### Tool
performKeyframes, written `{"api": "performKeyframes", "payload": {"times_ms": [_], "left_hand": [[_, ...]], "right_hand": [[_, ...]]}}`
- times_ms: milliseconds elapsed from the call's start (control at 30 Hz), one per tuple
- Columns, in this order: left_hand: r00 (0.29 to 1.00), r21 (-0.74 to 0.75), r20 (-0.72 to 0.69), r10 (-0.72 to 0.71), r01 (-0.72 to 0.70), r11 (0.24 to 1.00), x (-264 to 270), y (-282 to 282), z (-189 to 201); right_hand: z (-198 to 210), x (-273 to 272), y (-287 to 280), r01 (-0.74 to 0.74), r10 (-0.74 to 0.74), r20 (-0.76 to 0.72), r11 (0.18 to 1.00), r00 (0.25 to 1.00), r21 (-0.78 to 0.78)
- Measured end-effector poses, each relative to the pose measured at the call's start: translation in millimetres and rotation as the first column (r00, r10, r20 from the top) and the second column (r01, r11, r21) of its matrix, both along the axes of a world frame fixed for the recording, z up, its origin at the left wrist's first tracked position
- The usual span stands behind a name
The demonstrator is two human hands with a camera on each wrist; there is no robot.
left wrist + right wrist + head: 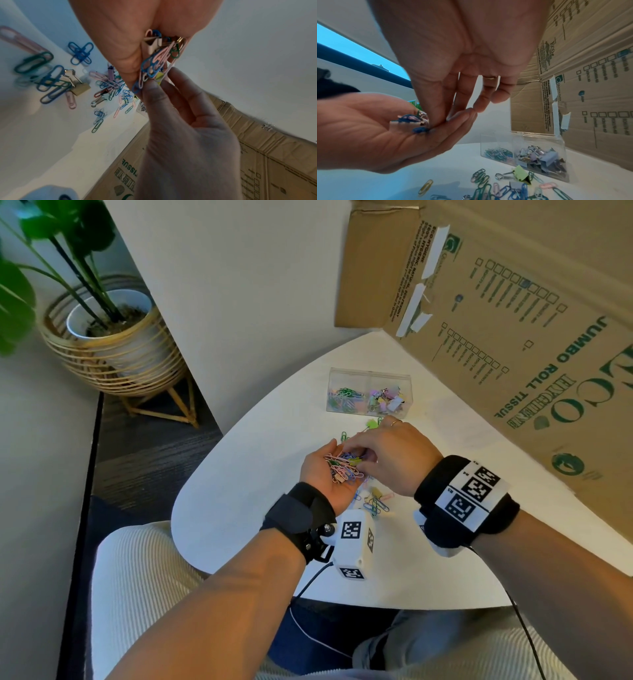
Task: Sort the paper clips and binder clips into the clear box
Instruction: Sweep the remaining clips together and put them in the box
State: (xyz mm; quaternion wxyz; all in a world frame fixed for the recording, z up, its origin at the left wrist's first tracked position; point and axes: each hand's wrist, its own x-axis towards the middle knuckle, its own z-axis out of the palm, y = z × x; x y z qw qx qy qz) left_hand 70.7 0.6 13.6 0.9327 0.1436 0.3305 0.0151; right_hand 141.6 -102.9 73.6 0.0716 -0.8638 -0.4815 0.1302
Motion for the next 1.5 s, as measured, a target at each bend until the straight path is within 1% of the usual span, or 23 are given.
{"api": "performKeyframes", "payload": {"times_ms": [100,167,300,400,467,533,600,667,733,767,833,900,967,1033,1100,1200,1233,1267,1300,1333,1400,1433,1500], "left_hand": [[0.999,-0.032,0.036,0.008,-0.007,0.999,1,1,-3],[0.999,-0.045,0.05,0.013,-0.01,0.999,3,2,-4],[0.997,-0.122,0.056,0.061,-0.054,0.991,5,2,-2],[0.996,-0.115,0.072,0.059,-0.051,0.992,5,4,-3],[0.996,-0.11,0.08,0.045,-0.037,0.993,5,6,-5],[0.996,-0.113,0.079,0.045,-0.036,0.993,5,7,-5],[0.996,-0.119,0.075,0.051,-0.041,0.992,6,8,-7],[0.996,-0.127,0.076,0.045,-0.035,0.991,6,6,-9],[0.996,-0.122,0.077,0.033,-0.024,0.992,6,5,-9],[0.997,-0.118,0.078,0.027,-0.018,0.993,6,4,-9],[0.997,-0.119,0.077,0.024,-0.015,0.993,5,4,-9],[0.997,-0.123,0.074,0.03,-0.021,0.992,4,7,-10],[0.997,-0.123,0.06,0.043,-0.036,0.992,3,10,-11],[0.997,-0.114,0.048,0.053,-0.047,0.992,2,13,-11],[0.997,-0.101,0.038,0.061,-0.057,0.993,2,14,-9],[0.998,-0.078,0.021,0.06,-0.058,0.995,3,12,-6],[0.998,-0.069,0.019,0.057,-0.055,0.996,3,11,-5],[0.998,-0.059,0.025,0.049,-0.047,0.997,3,10,-4],[0.999,-0.046,0.03,0.036,-0.035,0.998,3,9,-3],[0.999,-0.034,0.036,0.018,-0.016,0.999,3,7,-2],[0.999,-0.011,0.028,-0.026,0.026,1.0,2,6,0],[0.999,-0.014,0.023,-0.042,0.042,0.999,1,5,2],[0.998,-0.023,0.013,-0.064,0.064,0.998,0,6,4]], "right_hand": [[0,3,-2,0.017,-0.017,-0.009,1.0,1.0,0.0],[-1,5,-3,0.055,-0.054,-0.025,0.997,0.998,0.054],[-1,7,-5,0.199,-0.152,-0.203,0.951,0.967,0.236],[-1,5,-7,0.295,-0.195,-0.321,0.907,0.927,0.301],[-1,5,-9,0.347,-0.212,-0.364,0.866,0.907,0.36],[-2,12,-9,0.418,-0.257,-0.386,0.802,0.886,0.426],[-5,25,-8,0.509,-0.307,-0.444,0.723,0.842,0.467],[-9,44,-6,0.636,-0.344,-0.566,0.61,0.749,0.472],[-12,65,-2,0.747,-0.396,-0.65,0.498,0.649,0.442],[-12,74,-1,0.781,-0.428,-0.664,0.454,0.614,0.429],[-11,91,4,0.802,-0.484,-0.642,0.409,0.595,0.435],[-10,103,10,0.799,-0.52,-0.607,0.428,0.601,0.423],[-11,108,15,0.776,-0.563,-0.538,0.512,0.628,0.369],[-13,105,17,0.718,-0.568,-0.447,0.611,0.691,0.334],[-7,88,19,0.636,-0.496,-0.416,0.692,0.762,0.341],[7,50,17,0.418,-0.277,-0.411,0.855,0.869,0.307],[11,38,16,0.347,-0.203,-0.444,0.898,0.873,0.27],[15,27,15,0.291,-0.152,-0.488,0.931,0.86,0.222],[17,19,13,0.239,-0.125,-0.5,0.956,0.857,0.171],[18,13,12,0.187,-0.112,-0.462,0.975,0.88,0.119],[18,5,10,0.091,-0.078,-0.326,0.996,0.942,0.022],[18,3,9,0.062,-0.062,-0.286,0.998,0.956,-0.009],[18,-2,9,0.03,-0.036,-0.253,0.999,0.967,-0.028]]}}
